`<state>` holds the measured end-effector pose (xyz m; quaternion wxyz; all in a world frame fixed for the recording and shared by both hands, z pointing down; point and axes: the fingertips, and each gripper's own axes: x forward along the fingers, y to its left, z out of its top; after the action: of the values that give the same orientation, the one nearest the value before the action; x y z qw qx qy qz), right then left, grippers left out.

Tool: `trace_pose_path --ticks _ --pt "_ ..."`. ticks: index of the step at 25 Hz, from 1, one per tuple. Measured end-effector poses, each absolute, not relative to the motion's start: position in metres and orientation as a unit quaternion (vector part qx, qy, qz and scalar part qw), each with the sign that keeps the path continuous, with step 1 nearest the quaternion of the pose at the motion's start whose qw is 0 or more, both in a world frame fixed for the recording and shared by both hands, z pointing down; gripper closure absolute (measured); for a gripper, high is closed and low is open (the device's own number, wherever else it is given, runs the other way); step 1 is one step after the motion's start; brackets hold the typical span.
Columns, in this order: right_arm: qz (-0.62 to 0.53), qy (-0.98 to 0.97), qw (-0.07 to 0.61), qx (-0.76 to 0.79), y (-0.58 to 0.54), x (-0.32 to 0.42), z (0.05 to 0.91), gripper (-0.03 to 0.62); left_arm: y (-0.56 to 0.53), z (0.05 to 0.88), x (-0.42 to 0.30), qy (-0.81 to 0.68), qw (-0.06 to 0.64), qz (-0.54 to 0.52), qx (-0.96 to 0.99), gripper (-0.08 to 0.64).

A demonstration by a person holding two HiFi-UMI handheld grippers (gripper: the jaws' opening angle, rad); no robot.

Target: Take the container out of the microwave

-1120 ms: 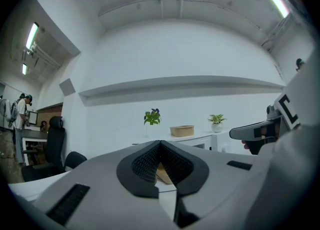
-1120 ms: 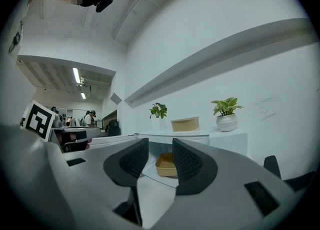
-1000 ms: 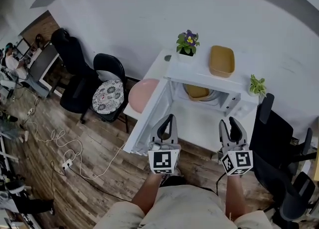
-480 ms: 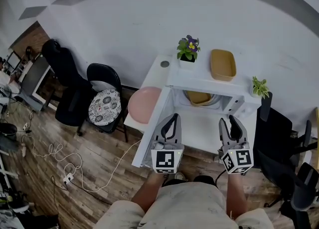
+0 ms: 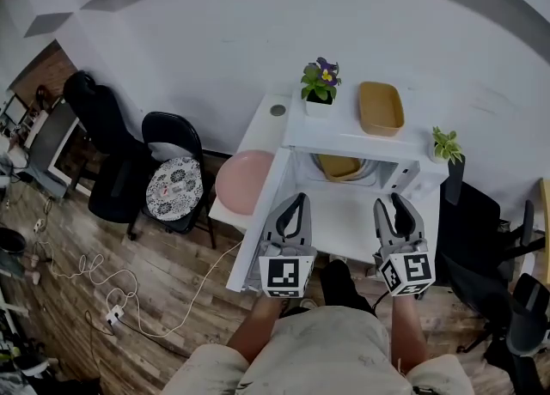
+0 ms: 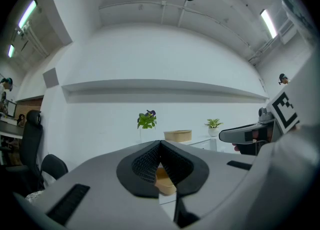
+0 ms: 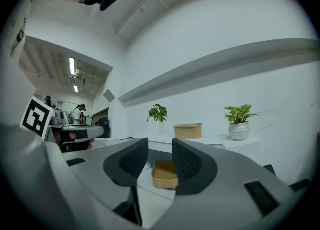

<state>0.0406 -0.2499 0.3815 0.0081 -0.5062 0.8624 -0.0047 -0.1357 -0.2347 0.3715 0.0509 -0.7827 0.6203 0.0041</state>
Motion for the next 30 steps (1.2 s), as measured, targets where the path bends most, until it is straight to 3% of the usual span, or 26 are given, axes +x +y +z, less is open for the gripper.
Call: trace_pose_path --ticks 30 --pt "-0.028 0.867 -0.046 -0.495 -0.304 0.036 0.429 0.439 -0.284 0.419 -0.124 0.613 0.018 -0.030 -0.789 0.552"
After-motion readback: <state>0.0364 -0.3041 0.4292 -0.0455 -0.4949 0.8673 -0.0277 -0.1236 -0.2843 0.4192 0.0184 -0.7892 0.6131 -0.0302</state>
